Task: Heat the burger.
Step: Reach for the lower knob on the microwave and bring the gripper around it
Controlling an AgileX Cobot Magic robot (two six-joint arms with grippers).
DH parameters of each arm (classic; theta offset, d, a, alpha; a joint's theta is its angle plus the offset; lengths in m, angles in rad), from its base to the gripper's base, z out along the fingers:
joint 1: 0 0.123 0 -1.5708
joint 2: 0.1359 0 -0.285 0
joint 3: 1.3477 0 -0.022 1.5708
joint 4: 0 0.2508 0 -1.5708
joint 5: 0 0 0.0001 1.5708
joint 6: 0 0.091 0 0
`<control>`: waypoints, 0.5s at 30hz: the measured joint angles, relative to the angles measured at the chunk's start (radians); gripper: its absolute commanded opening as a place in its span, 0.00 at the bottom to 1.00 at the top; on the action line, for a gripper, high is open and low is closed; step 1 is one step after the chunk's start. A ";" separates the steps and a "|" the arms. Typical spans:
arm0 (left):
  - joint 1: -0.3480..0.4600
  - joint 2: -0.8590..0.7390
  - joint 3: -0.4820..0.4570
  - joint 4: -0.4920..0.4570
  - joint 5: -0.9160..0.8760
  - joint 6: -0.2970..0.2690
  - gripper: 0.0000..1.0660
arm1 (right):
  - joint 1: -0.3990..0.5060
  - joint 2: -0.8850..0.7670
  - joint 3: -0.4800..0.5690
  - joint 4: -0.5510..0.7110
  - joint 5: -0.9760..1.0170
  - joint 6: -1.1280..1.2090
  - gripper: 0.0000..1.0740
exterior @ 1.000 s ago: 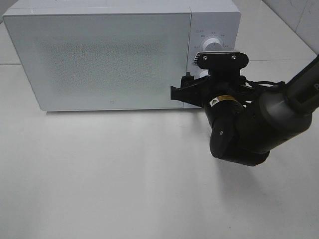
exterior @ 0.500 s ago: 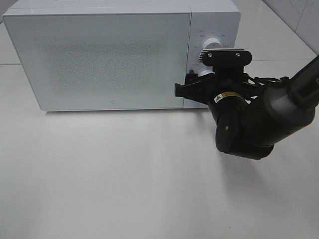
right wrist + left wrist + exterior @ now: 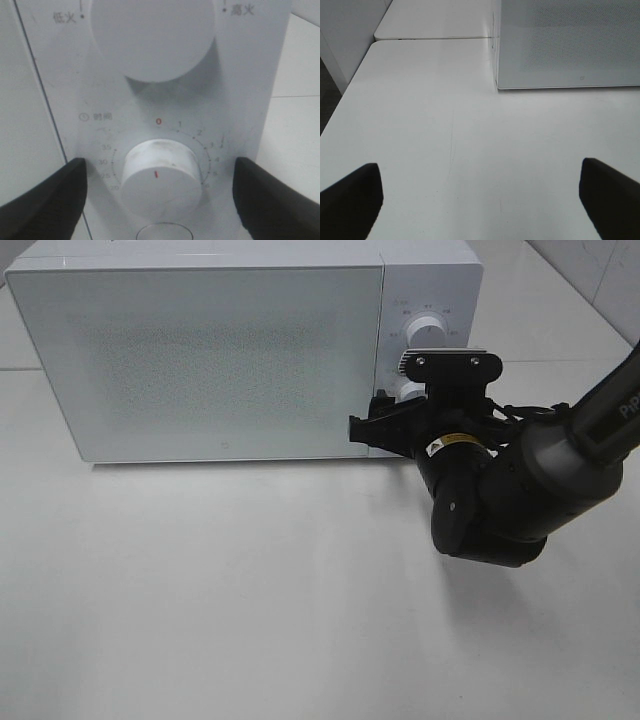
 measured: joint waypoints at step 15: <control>0.000 0.000 0.000 0.000 0.000 0.000 0.94 | -0.001 0.003 0.000 -0.004 -0.022 0.023 0.31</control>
